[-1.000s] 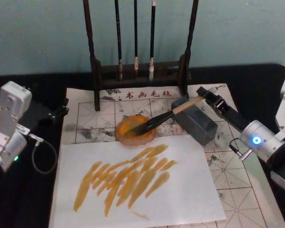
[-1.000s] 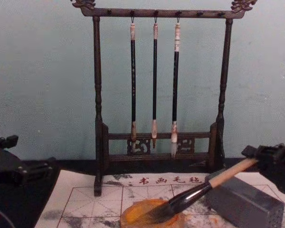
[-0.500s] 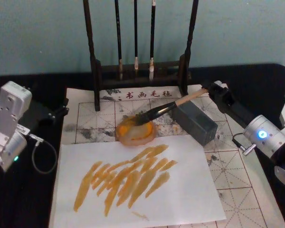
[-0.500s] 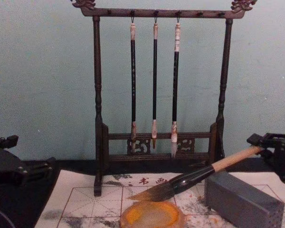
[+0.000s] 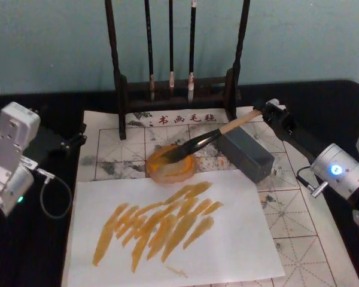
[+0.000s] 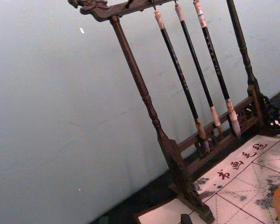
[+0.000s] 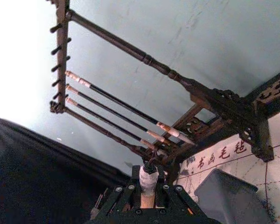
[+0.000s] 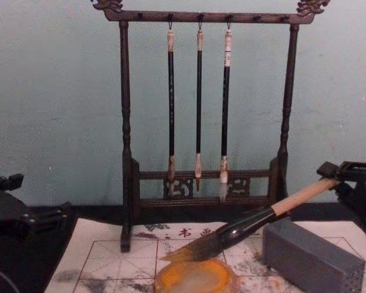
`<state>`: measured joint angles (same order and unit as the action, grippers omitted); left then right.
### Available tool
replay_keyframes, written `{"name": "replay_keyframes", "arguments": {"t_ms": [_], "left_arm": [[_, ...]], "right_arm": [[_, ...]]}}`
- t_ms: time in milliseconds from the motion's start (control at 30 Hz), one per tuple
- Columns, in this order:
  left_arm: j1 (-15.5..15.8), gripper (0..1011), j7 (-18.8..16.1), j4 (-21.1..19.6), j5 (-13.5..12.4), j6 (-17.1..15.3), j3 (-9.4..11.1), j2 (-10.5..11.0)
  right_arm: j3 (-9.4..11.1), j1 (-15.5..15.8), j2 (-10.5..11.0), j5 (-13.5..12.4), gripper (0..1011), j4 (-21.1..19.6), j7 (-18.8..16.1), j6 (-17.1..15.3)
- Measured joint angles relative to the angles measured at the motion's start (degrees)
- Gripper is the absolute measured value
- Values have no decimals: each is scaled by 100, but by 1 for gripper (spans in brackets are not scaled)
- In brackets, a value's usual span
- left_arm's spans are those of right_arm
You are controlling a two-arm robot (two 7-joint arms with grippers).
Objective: Pick up the brush from the inkstone, write on the paper, then place the brush back to its original position.
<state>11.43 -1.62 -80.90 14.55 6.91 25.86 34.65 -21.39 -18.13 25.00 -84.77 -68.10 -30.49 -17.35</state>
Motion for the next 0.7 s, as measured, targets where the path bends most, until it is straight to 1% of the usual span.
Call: {"name": "replay_keyframes", "arguments": {"t_ms": [100,233,467,700], "left_arm": [[0,1001,0,0,0,0,0,0],[0,1001,0,0,0,0,0,0],[0,1001,0,0,0,0,0,0],[0,1001,0,0,0,0,0,0]], "right_arm": [[-47,0,43,7,183,-19,-40,6],[-167,-57,107,41,183,-4,-111,22],[-365,-239,163,131,183,125,-232,40],[-586,-445,198,238,183,277,-440,88]]}}
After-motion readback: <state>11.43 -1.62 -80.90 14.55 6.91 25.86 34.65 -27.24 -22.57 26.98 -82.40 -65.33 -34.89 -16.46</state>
